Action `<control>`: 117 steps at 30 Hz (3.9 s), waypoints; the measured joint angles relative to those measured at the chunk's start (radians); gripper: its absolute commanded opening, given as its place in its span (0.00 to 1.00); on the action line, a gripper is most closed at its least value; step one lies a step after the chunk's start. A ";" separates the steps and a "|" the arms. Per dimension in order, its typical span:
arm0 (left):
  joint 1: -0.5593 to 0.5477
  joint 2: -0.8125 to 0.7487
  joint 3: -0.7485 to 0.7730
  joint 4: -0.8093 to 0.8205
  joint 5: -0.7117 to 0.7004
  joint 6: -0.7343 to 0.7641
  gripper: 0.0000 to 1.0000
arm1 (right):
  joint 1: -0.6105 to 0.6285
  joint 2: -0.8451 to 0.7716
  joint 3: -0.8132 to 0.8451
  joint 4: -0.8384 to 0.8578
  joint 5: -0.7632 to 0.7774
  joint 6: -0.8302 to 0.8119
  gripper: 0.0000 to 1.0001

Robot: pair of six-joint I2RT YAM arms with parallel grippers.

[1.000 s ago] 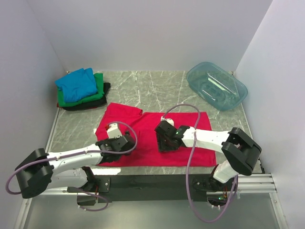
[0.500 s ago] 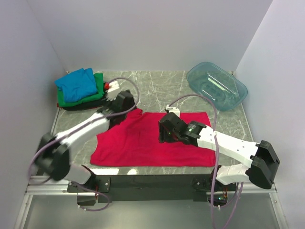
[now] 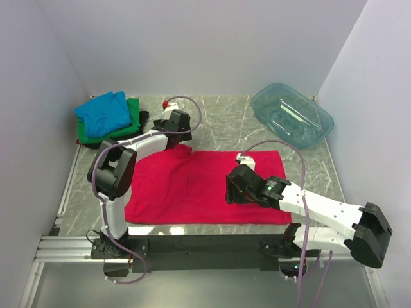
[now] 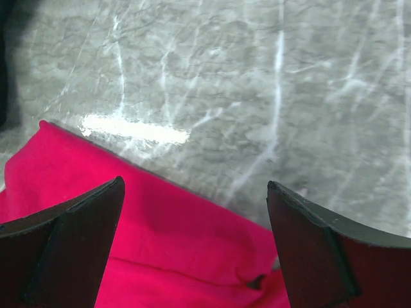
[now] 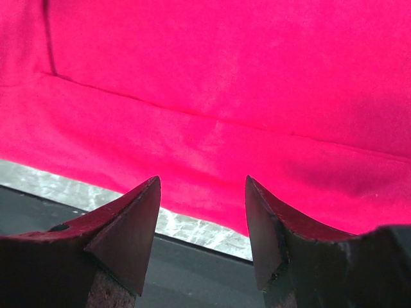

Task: Fold and stack the t-shirts
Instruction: Fold the tshirt

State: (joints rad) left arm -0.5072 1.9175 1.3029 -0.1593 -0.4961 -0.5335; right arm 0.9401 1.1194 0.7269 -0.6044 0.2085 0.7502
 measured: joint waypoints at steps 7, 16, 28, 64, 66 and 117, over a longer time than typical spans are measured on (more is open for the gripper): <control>0.046 0.032 0.004 -0.018 0.077 -0.002 0.91 | 0.000 -0.059 0.000 -0.002 0.001 0.002 0.63; 0.045 0.032 -0.011 -0.051 0.116 -0.006 0.79 | 0.000 -0.079 -0.003 -0.002 0.001 0.013 0.63; 0.045 0.053 -0.011 -0.079 0.116 0.005 0.24 | 0.000 -0.106 -0.017 -0.003 0.005 0.016 0.63; -0.311 -0.397 -0.570 -0.101 -0.314 -0.536 0.68 | 0.000 0.037 -0.027 0.062 -0.008 -0.017 0.63; -0.309 -0.463 -0.570 -0.121 -0.323 -0.542 0.74 | 0.000 0.039 -0.027 0.063 -0.007 -0.019 0.63; -0.119 -0.692 -0.858 0.043 -0.147 -0.563 0.62 | -0.009 0.060 -0.034 0.100 0.005 -0.039 0.63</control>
State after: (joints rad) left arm -0.6258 1.2255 0.4454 -0.1158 -0.6430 -1.0966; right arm 0.9314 1.1793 0.6933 -0.5049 0.2131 0.7109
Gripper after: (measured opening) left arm 0.585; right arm 0.628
